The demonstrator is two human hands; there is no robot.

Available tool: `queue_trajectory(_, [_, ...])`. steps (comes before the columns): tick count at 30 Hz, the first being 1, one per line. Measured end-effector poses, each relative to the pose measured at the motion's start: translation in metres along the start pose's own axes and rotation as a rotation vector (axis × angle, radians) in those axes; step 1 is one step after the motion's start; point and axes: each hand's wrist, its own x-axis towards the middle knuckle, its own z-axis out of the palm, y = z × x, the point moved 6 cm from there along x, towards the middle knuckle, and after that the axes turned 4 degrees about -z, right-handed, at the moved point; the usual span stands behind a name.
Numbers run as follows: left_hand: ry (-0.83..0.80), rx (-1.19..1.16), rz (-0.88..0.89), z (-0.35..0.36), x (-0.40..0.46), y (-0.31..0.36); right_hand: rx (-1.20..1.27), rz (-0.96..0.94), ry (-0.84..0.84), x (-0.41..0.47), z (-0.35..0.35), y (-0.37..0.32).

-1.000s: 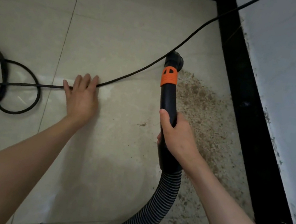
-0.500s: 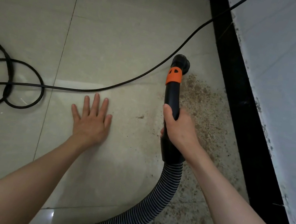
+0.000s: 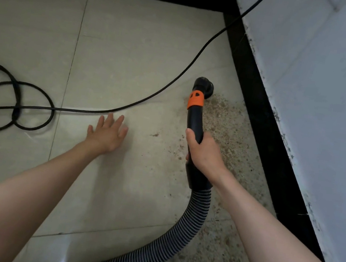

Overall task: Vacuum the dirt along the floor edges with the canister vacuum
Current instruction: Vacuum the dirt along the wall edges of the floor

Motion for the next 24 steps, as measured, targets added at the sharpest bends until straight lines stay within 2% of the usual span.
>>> queue_trajectory(5, [-0.031,-0.047,0.129,-0.021,-0.027,0.043,0.106,0.025,0.018,0.015,-0.010,-0.008])
queue_trajectory(8, [-0.028,-0.165,0.216,-0.049,-0.047,0.081,0.112,0.020,0.018,0.012,-0.008,-0.012])
queue_trajectory(12, [-0.122,-0.512,0.178,-0.068,-0.061,0.132,0.050,-0.068,-0.007,-0.014,0.002,-0.013])
queue_trajectory(15, [-0.240,-0.660,0.127,-0.055,-0.067,0.158,0.022,-0.131,-0.008,-0.031,0.004,-0.017])
queue_trajectory(17, [-0.280,-0.847,0.061,-0.046,-0.070,0.166,0.024,-0.138,-0.016,-0.035,0.003,-0.019])
queue_trajectory(21, [-0.305,-1.176,0.006,-0.045,-0.071,0.175,0.211,-0.156,-0.140,-0.039,0.005,-0.023])
queue_trajectory(24, [-0.260,-1.179,0.033,-0.058,-0.067,0.182,0.547,-0.058,-0.189,-0.053,0.013,-0.006])
